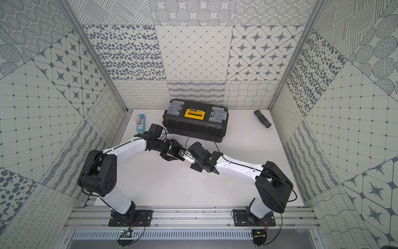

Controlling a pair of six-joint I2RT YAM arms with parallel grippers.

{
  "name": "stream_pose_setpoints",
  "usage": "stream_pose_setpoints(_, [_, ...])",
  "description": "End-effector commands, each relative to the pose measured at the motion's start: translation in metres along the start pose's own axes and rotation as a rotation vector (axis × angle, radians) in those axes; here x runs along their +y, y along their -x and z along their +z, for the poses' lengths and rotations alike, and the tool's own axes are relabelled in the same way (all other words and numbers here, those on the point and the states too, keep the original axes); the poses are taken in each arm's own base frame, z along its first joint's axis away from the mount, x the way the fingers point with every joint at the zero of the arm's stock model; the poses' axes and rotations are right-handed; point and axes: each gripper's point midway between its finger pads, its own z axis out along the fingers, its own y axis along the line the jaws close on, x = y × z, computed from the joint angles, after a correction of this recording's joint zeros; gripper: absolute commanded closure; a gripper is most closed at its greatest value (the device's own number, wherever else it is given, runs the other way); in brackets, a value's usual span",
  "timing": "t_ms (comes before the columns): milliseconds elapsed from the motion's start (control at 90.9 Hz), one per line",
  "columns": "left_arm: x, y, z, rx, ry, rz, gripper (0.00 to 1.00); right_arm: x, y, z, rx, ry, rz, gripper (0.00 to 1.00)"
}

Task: Plug the charging cable into the phone
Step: Insert the charging cable into the phone.

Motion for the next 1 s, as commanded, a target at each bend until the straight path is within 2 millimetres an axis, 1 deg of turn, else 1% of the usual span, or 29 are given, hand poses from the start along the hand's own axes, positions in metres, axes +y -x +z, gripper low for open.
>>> stream_pose_setpoints(0, [-0.005,-0.001,-0.006,0.013,-0.012,0.026,1.0,-0.005,0.015,-0.002,-0.037,-0.015,0.013,1.0])
stream_pose_setpoints(165, [-0.001,0.0,-0.006,0.006,0.006,0.021,1.0,-0.006,0.015,-0.002,-0.037,-0.016,0.013,1.0])
stream_pose_setpoints(572, [-0.007,-0.007,-0.009,0.015,-0.012,0.036,1.0,-0.004,0.014,0.002,-0.028,-0.014,0.005,1.0])
stream_pose_setpoints(737, [-0.004,-0.009,-0.005,0.022,-0.002,0.035,1.0,-0.006,0.017,0.003,-0.03,-0.021,0.005,1.0])
stream_pose_setpoints(990, [-0.005,-0.012,-0.004,0.019,0.012,0.06,1.0,-0.008,0.017,0.002,-0.028,-0.033,0.001,1.0])
